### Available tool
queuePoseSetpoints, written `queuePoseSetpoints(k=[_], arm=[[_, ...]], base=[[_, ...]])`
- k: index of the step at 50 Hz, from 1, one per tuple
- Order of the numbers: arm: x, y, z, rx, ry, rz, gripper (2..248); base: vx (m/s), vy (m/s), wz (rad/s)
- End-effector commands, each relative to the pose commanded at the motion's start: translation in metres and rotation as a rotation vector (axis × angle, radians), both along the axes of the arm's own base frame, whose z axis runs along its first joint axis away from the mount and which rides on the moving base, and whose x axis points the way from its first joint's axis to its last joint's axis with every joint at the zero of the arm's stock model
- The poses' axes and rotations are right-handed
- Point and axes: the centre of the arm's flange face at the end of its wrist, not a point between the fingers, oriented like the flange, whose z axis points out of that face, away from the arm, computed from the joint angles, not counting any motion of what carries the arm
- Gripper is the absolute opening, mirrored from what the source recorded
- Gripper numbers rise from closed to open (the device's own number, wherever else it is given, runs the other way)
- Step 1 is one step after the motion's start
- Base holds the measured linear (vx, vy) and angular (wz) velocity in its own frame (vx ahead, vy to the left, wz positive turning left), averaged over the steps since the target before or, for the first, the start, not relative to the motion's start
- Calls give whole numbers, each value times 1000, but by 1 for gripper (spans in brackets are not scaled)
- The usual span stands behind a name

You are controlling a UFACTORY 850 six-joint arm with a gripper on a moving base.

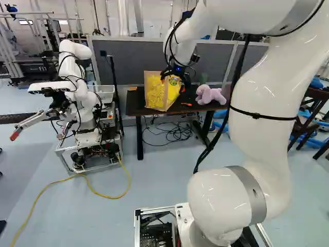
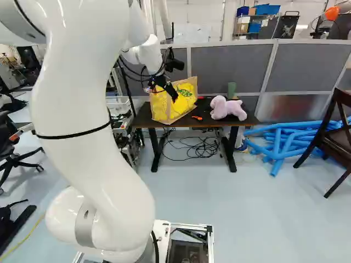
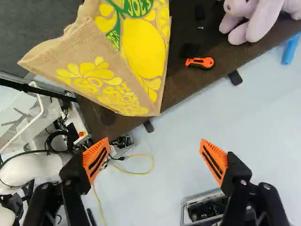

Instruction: Pick up the bag on the ground and place it on the table

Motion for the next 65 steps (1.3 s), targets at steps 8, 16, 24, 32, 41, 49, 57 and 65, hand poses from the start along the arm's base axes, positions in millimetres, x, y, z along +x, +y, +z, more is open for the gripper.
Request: queuePoseSetpoints(k=[8, 16, 24, 32, 41, 49, 57, 65], arm=[[-19, -1, -16, -27, -60, 30, 247], [-40, -3, -33, -56, -120, 60, 247], [-63, -4, -49, -88, -181, 90, 247], [-86, -5, -66, -120, -240, 118, 247], [-112, -6, -82, -155, -301, 146, 247], [-135, -7, -96, -185, -352, 168, 247], [-157, -7, -109, -214, -398, 187, 247], [-178, -8, -121, -242, -441, 205, 247]], base=[[0, 0, 0], [0, 0, 0], [0, 0, 0], [0, 0, 0], [0, 0, 0], [0, 0, 0], [0, 0, 0], [0, 0, 0]])
